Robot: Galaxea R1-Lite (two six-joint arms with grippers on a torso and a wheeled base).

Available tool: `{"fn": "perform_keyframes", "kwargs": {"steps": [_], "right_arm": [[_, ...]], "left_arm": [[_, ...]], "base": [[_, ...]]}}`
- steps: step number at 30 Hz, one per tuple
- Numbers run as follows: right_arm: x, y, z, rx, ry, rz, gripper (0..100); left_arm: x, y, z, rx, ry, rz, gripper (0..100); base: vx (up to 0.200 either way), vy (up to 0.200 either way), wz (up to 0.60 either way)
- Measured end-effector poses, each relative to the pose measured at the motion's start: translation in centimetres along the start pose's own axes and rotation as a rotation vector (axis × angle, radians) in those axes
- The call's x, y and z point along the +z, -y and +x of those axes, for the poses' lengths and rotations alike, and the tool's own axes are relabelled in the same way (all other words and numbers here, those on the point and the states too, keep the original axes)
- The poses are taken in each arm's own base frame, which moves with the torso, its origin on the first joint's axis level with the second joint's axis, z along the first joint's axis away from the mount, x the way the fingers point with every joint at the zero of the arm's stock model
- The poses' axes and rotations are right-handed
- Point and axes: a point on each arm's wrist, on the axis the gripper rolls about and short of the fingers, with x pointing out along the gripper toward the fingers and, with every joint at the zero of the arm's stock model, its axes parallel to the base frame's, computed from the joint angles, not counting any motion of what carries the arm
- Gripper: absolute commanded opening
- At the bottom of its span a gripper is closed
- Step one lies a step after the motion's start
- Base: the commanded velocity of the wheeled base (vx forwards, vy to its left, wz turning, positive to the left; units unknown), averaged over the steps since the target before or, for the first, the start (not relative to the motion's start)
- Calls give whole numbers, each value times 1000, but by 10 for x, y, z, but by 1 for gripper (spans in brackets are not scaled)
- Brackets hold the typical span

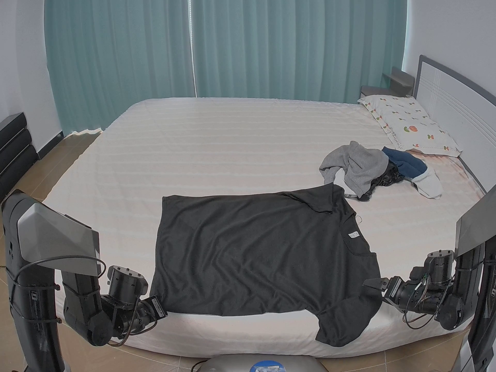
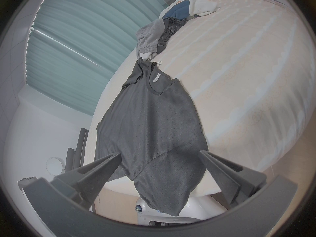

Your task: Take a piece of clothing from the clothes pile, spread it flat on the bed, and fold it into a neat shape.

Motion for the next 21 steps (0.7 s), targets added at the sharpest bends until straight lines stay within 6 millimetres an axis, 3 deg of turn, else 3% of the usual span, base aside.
{"fn": "perform_keyframes", "kwargs": {"steps": [21], "right_arm": [[-4, 7, 13, -66, 7, -33, 100]], "left_arm": [[3, -38, -23, 177, 5, 177, 0]], "base": [[0, 0, 0]]}}
